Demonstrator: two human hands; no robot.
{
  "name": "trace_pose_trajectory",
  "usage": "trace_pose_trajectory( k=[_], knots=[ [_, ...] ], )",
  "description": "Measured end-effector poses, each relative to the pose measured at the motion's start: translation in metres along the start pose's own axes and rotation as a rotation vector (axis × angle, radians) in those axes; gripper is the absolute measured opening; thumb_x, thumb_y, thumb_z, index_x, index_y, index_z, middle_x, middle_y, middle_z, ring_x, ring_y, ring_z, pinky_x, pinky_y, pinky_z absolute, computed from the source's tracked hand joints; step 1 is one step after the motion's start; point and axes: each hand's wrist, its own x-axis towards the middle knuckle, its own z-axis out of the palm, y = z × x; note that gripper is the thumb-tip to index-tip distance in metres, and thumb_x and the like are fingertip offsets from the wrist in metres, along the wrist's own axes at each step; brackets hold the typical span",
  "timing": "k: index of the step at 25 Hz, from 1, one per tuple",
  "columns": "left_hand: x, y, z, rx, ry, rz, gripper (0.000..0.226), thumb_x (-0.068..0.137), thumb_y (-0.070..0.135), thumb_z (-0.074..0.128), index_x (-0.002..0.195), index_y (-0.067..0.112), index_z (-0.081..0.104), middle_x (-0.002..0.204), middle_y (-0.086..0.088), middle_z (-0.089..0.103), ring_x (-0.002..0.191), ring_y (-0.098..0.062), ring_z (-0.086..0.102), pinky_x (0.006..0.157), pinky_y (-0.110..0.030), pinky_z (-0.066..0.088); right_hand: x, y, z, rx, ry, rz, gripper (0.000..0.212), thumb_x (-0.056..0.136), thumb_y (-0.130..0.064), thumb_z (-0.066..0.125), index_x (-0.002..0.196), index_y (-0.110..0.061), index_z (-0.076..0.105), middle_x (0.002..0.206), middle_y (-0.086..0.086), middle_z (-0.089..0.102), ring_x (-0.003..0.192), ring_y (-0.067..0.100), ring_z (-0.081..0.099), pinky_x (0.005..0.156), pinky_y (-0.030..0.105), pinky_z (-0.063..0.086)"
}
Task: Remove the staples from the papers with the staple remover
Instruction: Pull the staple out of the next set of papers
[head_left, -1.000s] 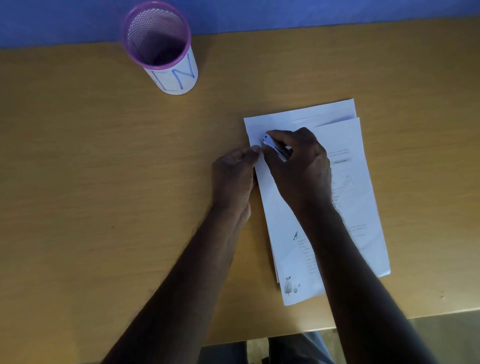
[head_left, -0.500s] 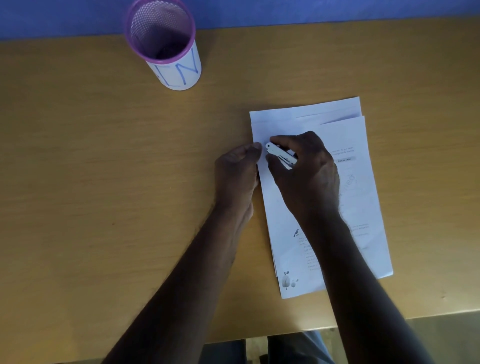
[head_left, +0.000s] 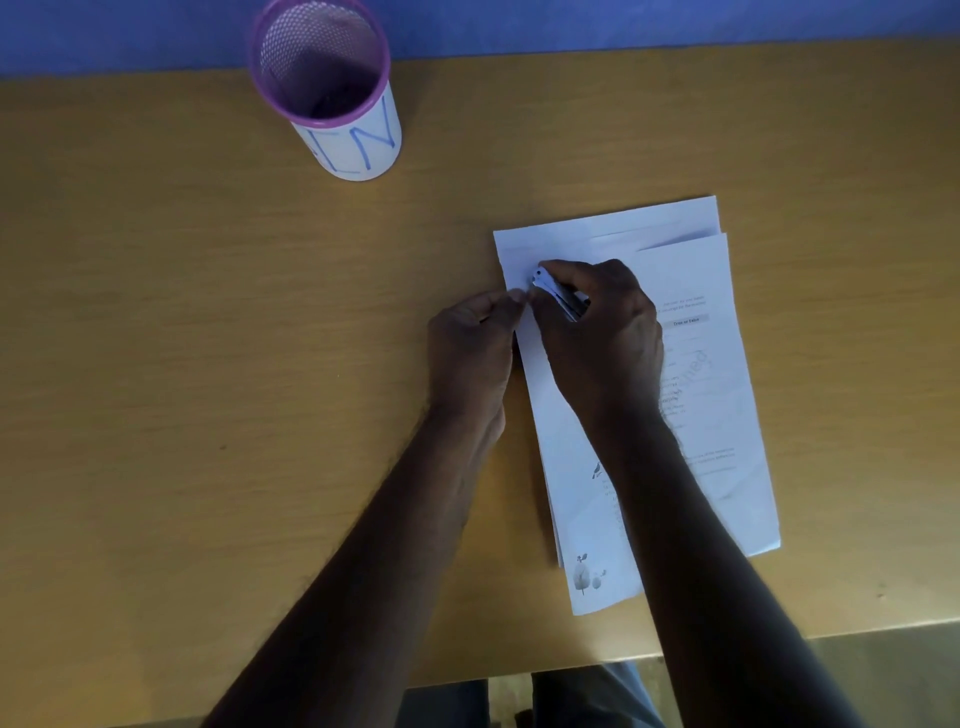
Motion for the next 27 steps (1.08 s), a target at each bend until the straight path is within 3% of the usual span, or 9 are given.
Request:
trace_pose_trajectory(
  k=[2, 5, 8, 12, 16, 20, 24, 27],
  knots=[
    [0.001, -0.001, 0.000, 0.005, -0.007, 0.016, 0.015, 0.099, 0.010, 0.067, 0.095, 0.015, 0.080, 0.096, -0.007, 0.082, 0.091, -0.022, 0.078, 0.083, -0.037, 0.064, 0.000, 0.000, 0.003, 0.012, 0.014, 0.021, 0.027, 0.095, -0.032, 0.072, 0.121, -0.028, 0.075, 0.117, -0.002, 0.071, 0.104, 0.021, 0.070, 0.084, 0.036, 0.058],
    [0.001, -0.001, 0.000, 0.000, -0.015, 0.041, 0.013, 0.097, 0.007, 0.068, 0.092, 0.009, 0.081, 0.081, -0.003, 0.081, 0.076, -0.015, 0.075, 0.071, -0.028, 0.063, -0.001, -0.001, 0.006, 0.017, 0.036, 0.063, 0.026, 0.096, -0.036, 0.069, 0.120, -0.030, 0.076, 0.116, -0.002, 0.070, 0.105, 0.023, 0.070, 0.083, 0.036, 0.056],
    [0.001, -0.001, 0.000, -0.033, -0.019, 0.051, 0.013, 0.095, 0.004, 0.069, 0.090, 0.004, 0.081, 0.078, -0.007, 0.080, 0.074, -0.019, 0.072, 0.069, -0.030, 0.060, -0.002, -0.002, 0.009, 0.014, 0.044, 0.079, 0.026, 0.096, -0.038, 0.068, 0.120, -0.031, 0.075, 0.116, -0.003, 0.070, 0.104, 0.024, 0.070, 0.082, 0.037, 0.055],
    [0.000, -0.001, 0.002, -0.030, -0.008, 0.070, 0.014, 0.093, 0.005, 0.071, 0.083, 0.005, 0.081, 0.077, -0.015, 0.077, 0.074, -0.024, 0.066, 0.068, -0.036, 0.054, -0.003, -0.003, 0.014, -0.010, 0.078, 0.098, 0.024, 0.096, -0.037, 0.066, 0.118, -0.033, 0.076, 0.113, -0.002, 0.068, 0.099, 0.025, 0.070, 0.073, 0.029, 0.045],
    [0.001, 0.000, 0.004, -0.038, 0.006, 0.065, 0.024, 0.091, 0.004, 0.072, 0.070, 0.011, 0.080, 0.070, -0.013, 0.071, 0.070, -0.022, 0.059, 0.065, -0.032, 0.048, -0.006, -0.005, 0.018, -0.014, 0.091, 0.113, 0.026, 0.098, -0.037, 0.065, 0.121, -0.034, 0.075, 0.112, -0.001, 0.065, 0.096, 0.026, 0.069, 0.072, 0.036, 0.052],
    [0.002, -0.001, 0.005, -0.051, 0.015, 0.042, 0.023, 0.089, 0.004, 0.073, 0.067, 0.009, 0.078, 0.075, -0.017, 0.066, 0.074, -0.025, 0.054, 0.068, -0.039, 0.043, -0.006, -0.004, 0.021, -0.017, 0.110, 0.142, 0.024, 0.097, -0.037, 0.064, 0.119, -0.037, 0.075, 0.109, -0.002, 0.063, 0.094, 0.026, 0.068, 0.068, 0.031, 0.042],
    [0.004, -0.003, 0.006, -0.037, 0.035, 0.034, 0.019, 0.087, 0.005, 0.073, 0.076, -0.010, 0.071, 0.078, -0.019, 0.060, 0.076, -0.028, 0.048, 0.068, -0.043, 0.039, -0.006, -0.005, 0.024, -0.018, 0.117, 0.155, 0.024, 0.098, -0.038, 0.062, 0.118, -0.037, 0.074, 0.105, -0.005, 0.059, 0.095, 0.026, 0.067, 0.069, 0.031, 0.041],
    [0.004, -0.003, 0.007, -0.025, 0.050, 0.030, 0.018, 0.086, 0.005, 0.074, 0.074, -0.009, 0.072, 0.076, -0.017, 0.058, 0.074, -0.026, 0.046, 0.066, -0.041, 0.038, -0.007, -0.004, 0.026, -0.026, 0.122, 0.161, 0.023, 0.097, -0.039, 0.061, 0.116, -0.038, 0.074, 0.097, -0.009, 0.050, 0.093, 0.026, 0.067, 0.068, 0.031, 0.038]
  ],
)
